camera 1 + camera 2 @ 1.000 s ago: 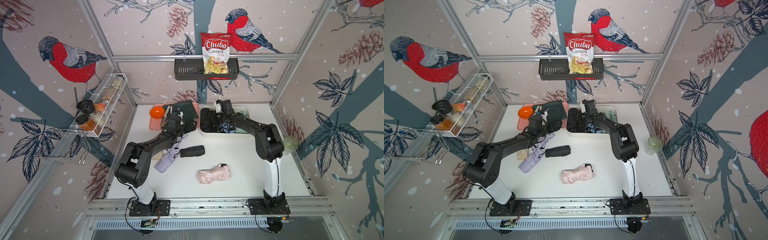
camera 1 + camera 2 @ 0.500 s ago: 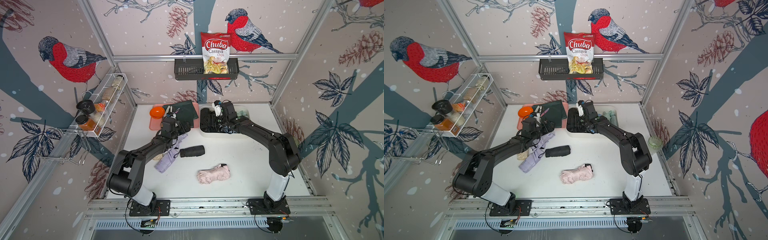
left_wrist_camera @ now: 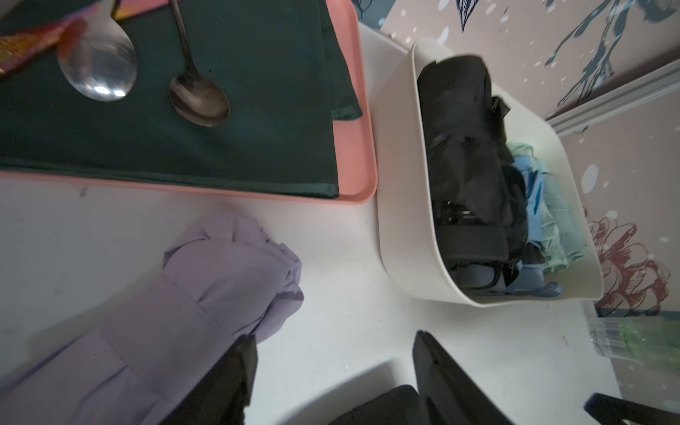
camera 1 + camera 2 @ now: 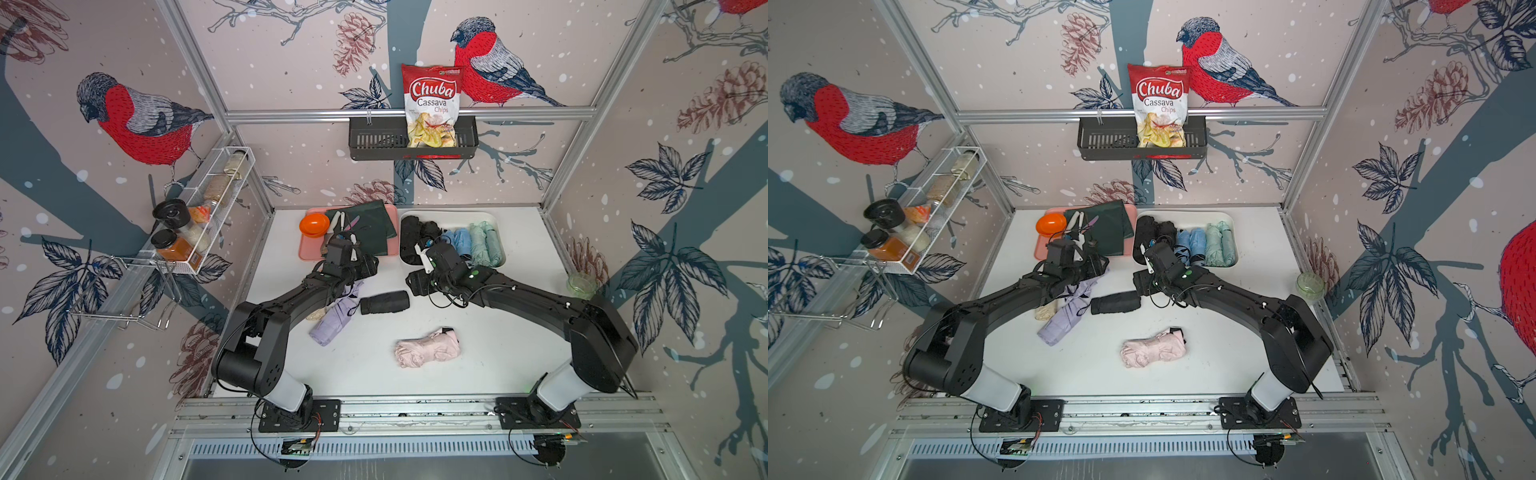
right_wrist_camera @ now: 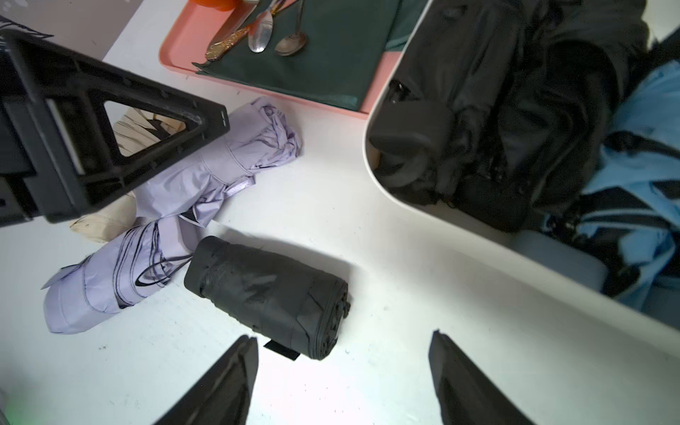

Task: Put the umbrella into the storage box
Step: Pick up the umbrella from the center of the board.

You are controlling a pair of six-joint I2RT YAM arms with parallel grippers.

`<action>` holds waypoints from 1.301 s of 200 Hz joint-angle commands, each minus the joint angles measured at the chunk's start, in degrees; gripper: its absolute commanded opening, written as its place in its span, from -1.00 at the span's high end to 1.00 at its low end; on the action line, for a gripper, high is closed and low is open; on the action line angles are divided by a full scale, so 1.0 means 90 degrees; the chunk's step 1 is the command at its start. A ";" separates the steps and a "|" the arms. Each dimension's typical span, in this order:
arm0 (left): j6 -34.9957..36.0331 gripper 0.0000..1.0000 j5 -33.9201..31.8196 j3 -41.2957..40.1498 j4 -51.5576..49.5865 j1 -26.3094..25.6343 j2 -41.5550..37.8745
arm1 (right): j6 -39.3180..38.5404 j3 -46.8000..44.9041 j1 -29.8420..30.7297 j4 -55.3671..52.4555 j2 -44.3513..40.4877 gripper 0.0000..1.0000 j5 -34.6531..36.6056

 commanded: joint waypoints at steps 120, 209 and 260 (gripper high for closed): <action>0.0200 0.20 0.0054 -0.0004 -0.0924 -0.0603 0.0802 | 0.0755 -0.0061 0.0905 0.0182 0.1541 0.21 0.0341; -0.0127 -0.37 0.0442 -0.0761 -0.0735 -0.0757 0.0088 | 0.0978 0.0589 0.0234 0.0624 0.2269 0.25 0.0386; -0.0275 -0.81 -0.0068 -0.0595 -0.1072 -0.1107 -0.0289 | 0.1020 0.0224 0.0205 0.0491 0.1428 0.21 0.0886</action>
